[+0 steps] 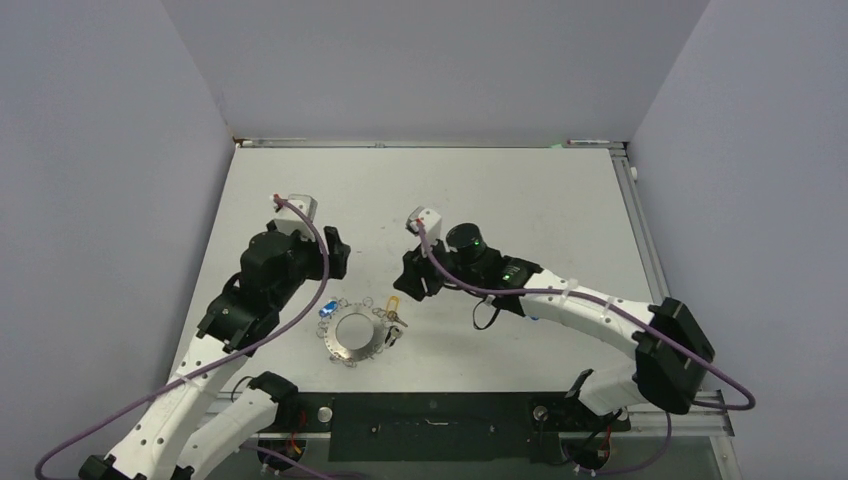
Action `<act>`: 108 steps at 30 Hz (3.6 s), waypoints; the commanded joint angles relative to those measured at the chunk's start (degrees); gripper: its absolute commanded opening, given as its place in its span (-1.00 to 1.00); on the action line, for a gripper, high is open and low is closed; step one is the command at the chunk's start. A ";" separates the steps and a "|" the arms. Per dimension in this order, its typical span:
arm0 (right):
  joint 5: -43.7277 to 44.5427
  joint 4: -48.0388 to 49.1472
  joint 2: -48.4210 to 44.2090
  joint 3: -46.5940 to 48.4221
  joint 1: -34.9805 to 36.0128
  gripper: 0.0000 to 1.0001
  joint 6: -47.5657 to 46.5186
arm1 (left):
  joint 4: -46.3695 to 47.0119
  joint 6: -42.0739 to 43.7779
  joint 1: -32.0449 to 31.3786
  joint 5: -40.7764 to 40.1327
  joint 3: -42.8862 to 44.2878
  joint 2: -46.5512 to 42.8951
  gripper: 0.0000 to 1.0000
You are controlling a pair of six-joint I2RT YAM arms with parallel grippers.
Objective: Put the keys on the keyring
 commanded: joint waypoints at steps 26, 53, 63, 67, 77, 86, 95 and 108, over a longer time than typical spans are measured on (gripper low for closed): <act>3.29 1.88 31.72 19.41 12.35 -0.09 16.19 | -14.09 -38.89 24.04 -3.40 -14.13 0.41 0.44; 5.35 0.67 28.56 3.24 0.36 -0.22 10.93 | -1.14 -38.43 23.78 3.23 -23.78 -3.32 0.15; 5.97 -4.89 22.56 3.39 -4.98 -0.21 5.85 | 2.84 -32.77 14.18 3.22 -23.07 -1.53 0.14; 4.41 -4.26 19.57 2.32 -4.98 -0.21 5.41 | 6.52 -30.86 10.31 3.68 -24.97 -2.42 0.11; 4.45 -2.56 8.26 -0.80 -5.19 -0.16 2.59 | 18.10 -25.82 -2.49 1.83 -27.28 2.21 0.11; 5.45 -2.84 -1.85 -5.87 -6.62 0.22 2.91 | 23.56 -21.52 -9.16 3.17 -26.23 8.71 0.10; 5.93 -3.64 -4.67 -8.60 -7.26 0.24 4.14 | 25.94 -22.31 -11.63 -2.18 -26.39 12.30 -0.02; 4.63 -4.80 -5.10 -7.87 -7.20 0.22 4.19 | 34.70 -18.87 -11.46 -2.54 -24.98 22.10 -0.37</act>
